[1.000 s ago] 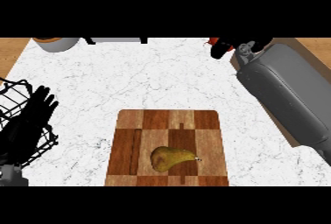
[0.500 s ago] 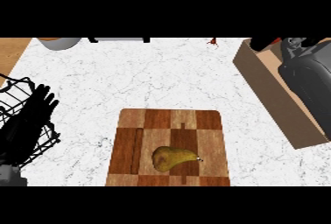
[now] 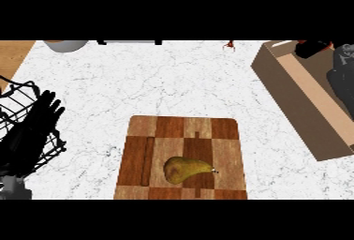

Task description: Pick the tomato from the cutting board and place it in the cardboard box

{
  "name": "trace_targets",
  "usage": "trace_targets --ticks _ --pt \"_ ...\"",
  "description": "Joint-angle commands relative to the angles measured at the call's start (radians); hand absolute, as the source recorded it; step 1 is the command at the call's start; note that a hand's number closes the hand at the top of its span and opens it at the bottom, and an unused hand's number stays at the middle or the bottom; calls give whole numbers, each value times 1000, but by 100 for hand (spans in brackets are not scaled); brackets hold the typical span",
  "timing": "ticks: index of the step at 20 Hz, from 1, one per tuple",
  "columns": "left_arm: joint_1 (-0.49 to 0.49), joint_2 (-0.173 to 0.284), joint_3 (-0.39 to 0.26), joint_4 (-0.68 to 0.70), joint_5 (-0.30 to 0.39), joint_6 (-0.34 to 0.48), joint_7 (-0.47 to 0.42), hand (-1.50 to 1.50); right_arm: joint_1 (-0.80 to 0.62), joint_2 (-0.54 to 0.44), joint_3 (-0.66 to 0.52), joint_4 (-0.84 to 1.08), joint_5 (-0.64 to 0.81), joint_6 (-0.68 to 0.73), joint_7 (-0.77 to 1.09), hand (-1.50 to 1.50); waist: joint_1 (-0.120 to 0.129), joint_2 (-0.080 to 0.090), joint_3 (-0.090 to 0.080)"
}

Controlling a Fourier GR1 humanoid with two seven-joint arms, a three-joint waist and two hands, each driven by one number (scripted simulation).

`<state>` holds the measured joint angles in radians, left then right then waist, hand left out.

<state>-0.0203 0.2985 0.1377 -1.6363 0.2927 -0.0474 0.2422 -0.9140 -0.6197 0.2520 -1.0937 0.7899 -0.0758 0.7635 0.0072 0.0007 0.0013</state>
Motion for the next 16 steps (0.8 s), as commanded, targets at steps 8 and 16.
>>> trace_targets --ticks 8,16 --pt "-25 -16 12 17 -15 -16 4 0 101 71 -134 224 -17 -112 -244 150 1 2 -1" --pt "-74 -34 -9 17 -44 22 63 0 100 97 -233 435 -94 -61 -311 -150 2 3 -1"
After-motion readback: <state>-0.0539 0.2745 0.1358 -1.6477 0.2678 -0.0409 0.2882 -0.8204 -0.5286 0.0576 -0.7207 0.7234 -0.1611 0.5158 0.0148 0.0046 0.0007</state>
